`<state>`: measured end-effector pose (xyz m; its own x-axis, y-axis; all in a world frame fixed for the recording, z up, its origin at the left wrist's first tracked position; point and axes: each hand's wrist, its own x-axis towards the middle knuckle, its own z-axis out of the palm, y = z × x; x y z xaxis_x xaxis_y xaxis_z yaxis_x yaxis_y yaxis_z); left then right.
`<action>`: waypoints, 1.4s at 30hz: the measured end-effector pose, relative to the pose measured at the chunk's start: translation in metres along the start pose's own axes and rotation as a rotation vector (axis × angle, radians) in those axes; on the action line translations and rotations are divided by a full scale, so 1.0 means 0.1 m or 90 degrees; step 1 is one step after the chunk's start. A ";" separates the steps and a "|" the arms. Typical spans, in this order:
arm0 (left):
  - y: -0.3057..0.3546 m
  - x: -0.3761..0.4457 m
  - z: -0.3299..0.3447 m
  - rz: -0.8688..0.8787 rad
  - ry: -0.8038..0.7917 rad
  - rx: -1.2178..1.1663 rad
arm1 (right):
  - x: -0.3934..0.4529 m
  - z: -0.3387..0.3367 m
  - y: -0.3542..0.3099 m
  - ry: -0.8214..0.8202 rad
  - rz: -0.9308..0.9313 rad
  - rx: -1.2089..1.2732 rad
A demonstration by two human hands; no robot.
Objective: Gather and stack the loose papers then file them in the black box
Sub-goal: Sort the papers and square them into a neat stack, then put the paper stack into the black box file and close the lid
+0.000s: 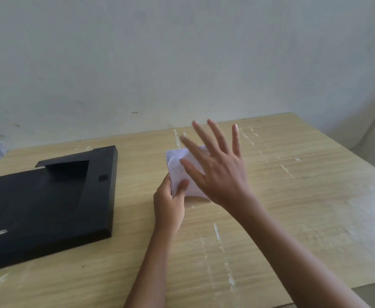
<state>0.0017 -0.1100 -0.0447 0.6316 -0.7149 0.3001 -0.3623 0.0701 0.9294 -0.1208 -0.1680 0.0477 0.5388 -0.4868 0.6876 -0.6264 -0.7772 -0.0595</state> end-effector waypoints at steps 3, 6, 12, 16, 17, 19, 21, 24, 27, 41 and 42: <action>0.00 0.00 -0.01 -0.015 -0.014 -0.011 | -0.03 0.02 0.07 -0.072 0.009 0.036; 0.01 0.03 -0.02 -0.052 -0.035 -0.036 | -0.17 0.10 0.24 -0.006 0.235 0.377; -0.02 0.03 -0.02 -0.071 -0.048 -0.030 | -0.61 0.39 0.39 -0.237 0.405 0.486; 0.01 -0.01 -0.04 -0.066 -0.045 -0.009 | -0.62 0.37 0.36 -0.203 0.411 0.464; 0.02 -0.01 -0.04 -0.066 -0.041 -0.003 | -0.60 0.37 0.35 -0.207 0.419 0.472; 0.05 -0.01 -0.03 -0.076 -0.044 0.004 | -0.58 0.36 0.34 -0.212 0.452 0.499; 0.12 0.01 -0.03 -0.103 -0.060 -0.003 | -0.57 0.33 0.32 -0.200 0.481 0.528; 0.26 0.04 -0.16 -0.141 -0.081 -0.035 | -0.52 0.30 0.22 -0.186 0.494 0.605; 0.31 0.08 -0.49 -0.103 -0.039 0.012 | -0.40 0.29 0.00 -0.202 0.463 0.677; -0.02 0.55 -2.65 -0.119 0.205 0.118 | 0.05 0.87 -1.67 -0.275 0.102 0.509; -0.07 0.63 -2.77 -0.139 0.214 0.128 | 0.01 0.91 -1.73 -0.277 0.052 0.473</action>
<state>0.2341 0.0372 0.0270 0.8841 -0.4292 0.1850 -0.3002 -0.2181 0.9286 0.0398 -0.0701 -0.0075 0.7714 -0.5434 0.3310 -0.2233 -0.7183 -0.6589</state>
